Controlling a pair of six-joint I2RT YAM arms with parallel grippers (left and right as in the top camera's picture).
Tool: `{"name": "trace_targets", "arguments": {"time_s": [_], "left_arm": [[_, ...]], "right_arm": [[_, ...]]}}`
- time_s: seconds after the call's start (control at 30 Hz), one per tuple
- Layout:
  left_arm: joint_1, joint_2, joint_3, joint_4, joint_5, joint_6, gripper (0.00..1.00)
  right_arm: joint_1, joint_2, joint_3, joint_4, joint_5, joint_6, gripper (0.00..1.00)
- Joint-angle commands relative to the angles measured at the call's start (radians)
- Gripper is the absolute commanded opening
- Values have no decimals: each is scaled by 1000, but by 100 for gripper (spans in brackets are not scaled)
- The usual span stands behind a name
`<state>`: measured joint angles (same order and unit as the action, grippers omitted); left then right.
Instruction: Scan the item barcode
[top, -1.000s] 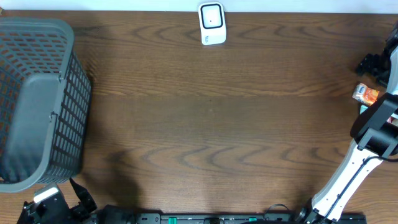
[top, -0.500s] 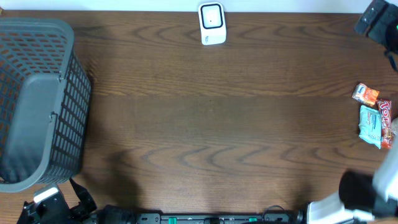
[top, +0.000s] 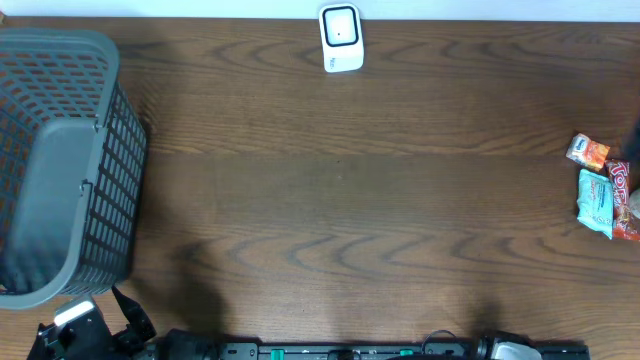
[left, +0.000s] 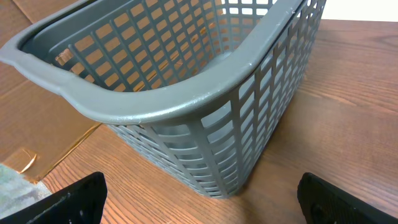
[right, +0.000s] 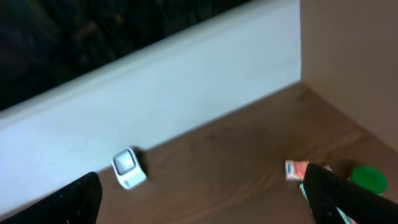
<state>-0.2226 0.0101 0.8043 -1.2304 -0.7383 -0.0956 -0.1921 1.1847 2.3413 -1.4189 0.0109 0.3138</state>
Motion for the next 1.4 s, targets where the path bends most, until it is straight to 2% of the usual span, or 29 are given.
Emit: {"name": "trace_targets", "arguments": {"time_s": [0.0,0.2,0.37,0.93,1.2,1.37], "left_arm": [[3,-7,1,0,-5,13,98],[3,-7,1,0,-5,13,98],[3,-7,1,0,-5,13,98],[3,-7,1,0,-5,13,98],[3,-7,1,0,-6,13,98],[3,-7,1,0,-6,13,98]], "right_arm": [[3,-81,2,-20,-5,0,99],[3,-226,2,-111,-5,0,99],[3,-340,2,-280,-5,-1,99],[4,-618,1,-279,24,-1,99],[27,-718,-17,-277,173,0,99],[58,-769,-92,-243,262,0,99]]}}
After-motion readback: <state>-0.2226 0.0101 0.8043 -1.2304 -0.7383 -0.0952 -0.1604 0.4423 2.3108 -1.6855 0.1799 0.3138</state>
